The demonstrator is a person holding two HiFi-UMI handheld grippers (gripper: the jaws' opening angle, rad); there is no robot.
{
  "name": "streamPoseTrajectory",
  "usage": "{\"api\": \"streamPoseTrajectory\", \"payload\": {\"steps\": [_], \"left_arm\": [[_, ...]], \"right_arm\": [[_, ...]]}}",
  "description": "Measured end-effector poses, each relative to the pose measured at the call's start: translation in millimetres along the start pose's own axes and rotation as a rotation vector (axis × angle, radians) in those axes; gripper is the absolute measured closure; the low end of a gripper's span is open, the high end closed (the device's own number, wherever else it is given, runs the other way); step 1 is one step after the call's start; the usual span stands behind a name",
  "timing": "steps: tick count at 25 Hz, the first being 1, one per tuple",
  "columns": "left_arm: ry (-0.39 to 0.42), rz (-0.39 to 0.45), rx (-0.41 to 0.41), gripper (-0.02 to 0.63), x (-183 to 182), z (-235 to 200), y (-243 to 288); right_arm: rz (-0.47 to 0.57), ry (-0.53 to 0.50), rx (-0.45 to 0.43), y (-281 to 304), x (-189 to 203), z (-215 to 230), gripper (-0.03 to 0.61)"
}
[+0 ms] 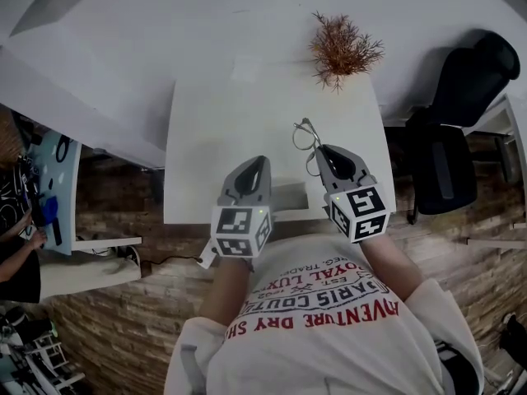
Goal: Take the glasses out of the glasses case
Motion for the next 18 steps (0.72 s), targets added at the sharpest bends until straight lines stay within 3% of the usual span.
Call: {"api": "streamPoseTrajectory", "payload": {"steps": [18], "left_arm": [[-0.016,-0.017,-0.014,0.601,5.1,2.7,3.4]], "right_arm": [[-0.031,0.004,0.001,6.0,8.6,5.7,0.552]]}}
Point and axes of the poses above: the fingertips, and each gripper's own axes: y forward along the fingers, z to its right, x out of its underside, the point moved 4 cm from there along -y, backward along the fingers
